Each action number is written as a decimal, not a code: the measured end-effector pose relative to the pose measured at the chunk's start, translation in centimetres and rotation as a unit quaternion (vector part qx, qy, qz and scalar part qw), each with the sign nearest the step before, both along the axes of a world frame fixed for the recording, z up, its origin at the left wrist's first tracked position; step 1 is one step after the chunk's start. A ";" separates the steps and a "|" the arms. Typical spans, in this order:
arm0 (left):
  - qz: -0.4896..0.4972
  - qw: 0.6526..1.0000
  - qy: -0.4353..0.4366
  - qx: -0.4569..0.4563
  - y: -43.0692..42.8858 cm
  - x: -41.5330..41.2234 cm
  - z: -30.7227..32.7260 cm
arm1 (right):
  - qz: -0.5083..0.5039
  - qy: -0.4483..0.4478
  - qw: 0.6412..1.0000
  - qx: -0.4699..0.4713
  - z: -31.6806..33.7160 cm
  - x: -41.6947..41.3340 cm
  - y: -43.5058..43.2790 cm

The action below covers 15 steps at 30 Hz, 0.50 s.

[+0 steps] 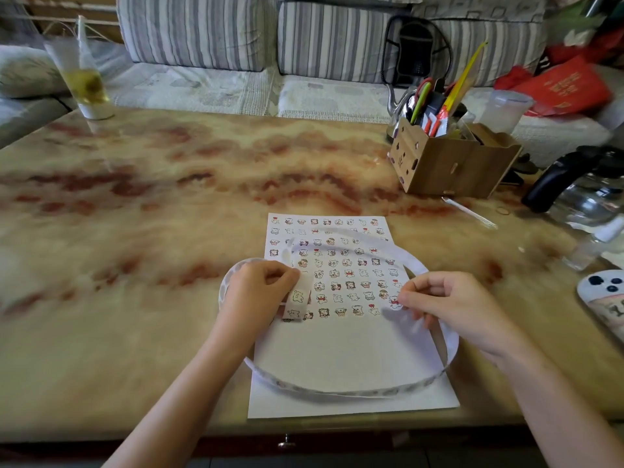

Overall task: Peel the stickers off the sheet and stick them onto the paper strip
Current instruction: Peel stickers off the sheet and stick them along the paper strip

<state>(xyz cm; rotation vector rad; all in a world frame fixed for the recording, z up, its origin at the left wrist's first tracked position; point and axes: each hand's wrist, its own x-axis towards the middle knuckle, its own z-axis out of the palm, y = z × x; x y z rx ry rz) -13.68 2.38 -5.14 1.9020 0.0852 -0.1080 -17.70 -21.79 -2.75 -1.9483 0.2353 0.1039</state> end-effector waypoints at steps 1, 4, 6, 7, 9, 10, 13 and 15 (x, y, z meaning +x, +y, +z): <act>0.001 1.000 0.001 0.001 0.0 0.0 -0.1 | -0.004 -0.001 1.000 -0.003 -0.1 0.0 0.1; -0.001 1.000 0.003 0.001 0.0 0.0 -0.1 | -0.014 0.006 1.000 -0.021 -0.3 0.1 0.2; 0.000 1.000 0.005 -0.001 0.0 0.1 -0.2 | -0.018 0.015 0.999 -0.029 -0.6 0.1 0.4; 0.000 1.000 0.004 -0.001 0.1 0.1 -0.2 | -0.020 0.018 0.999 -0.030 -0.8 0.1 0.4; -0.001 1.000 0.004 0.002 0.0 0.1 -0.2 | -0.026 0.019 0.999 -0.031 -0.9 0.1 0.5; -0.001 1.000 0.003 0.002 0.0 0.1 -0.2 | -0.029 0.018 0.999 -0.031 -1.0 0.1 0.5; 0.001 1.000 -0.010 0.012 -0.1 0.0 0.0 | -0.030 0.023 0.999 -0.035 -1.0 0.1 0.4; -0.002 1.000 -0.011 0.008 -0.1 -0.1 -0.1 | -0.029 0.027 0.999 -0.037 -0.9 0.2 0.4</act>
